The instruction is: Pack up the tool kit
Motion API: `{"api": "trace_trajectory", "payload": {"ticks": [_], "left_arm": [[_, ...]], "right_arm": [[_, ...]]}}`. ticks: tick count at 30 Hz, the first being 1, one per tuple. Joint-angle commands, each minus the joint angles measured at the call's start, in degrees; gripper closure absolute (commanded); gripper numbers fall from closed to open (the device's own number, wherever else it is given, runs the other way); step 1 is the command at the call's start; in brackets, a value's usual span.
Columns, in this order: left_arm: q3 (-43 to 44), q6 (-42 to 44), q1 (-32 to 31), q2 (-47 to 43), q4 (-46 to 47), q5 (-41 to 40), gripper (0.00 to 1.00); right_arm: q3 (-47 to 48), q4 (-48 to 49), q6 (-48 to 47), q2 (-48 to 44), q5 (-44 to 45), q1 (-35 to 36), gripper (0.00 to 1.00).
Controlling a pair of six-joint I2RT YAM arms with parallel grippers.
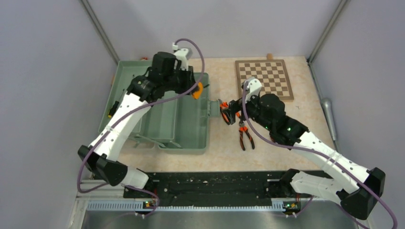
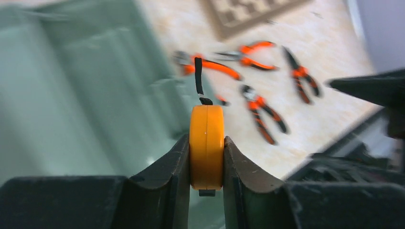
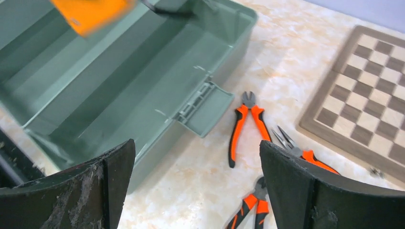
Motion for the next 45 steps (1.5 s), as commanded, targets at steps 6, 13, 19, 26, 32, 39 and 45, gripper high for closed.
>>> {"api": "trace_trajectory", "payload": {"ticks": [6, 13, 19, 26, 32, 39, 45], "left_arm": [[-1.86, 12.99, 7.95, -6.33, -4.44, -30.57, 1.0], [-5.63, 16.4, 9.72, -1.29, 0.98, -36.92, 0.99], [-5.98, 20.02, 9.69, 5.78, 3.18, -42.74, 0.92], [-7.02, 19.47, 9.53, 9.22, 1.86, -41.64, 0.78], [-6.68, 18.13, 9.48, 7.82, -0.72, -39.66, 0.57], [-4.73, 15.25, 9.33, 1.73, -3.06, -34.26, 0.33], [-3.96, 13.05, 9.28, -7.16, -2.27, -30.98, 0.22]], "right_arm": [[-0.38, -6.21, 9.48, 1.5, 10.62, -6.52, 0.01], [-2.17, -10.75, 14.65, 5.37, 10.76, -10.22, 0.02], [-5.92, -11.81, 18.75, 7.33, 10.87, -11.93, 0.02], [-10.42, -13.11, 21.38, 10.18, 7.6, -15.12, 0.04], [-11.08, -13.13, 21.27, 13.94, 6.28, -15.7, 0.08], [-9.82, -13.16, 20.45, 18.09, 5.21, -15.71, 0.1], [-9.16, -13.16, 19.47, 19.38, 4.74, -15.65, 0.12]]}}
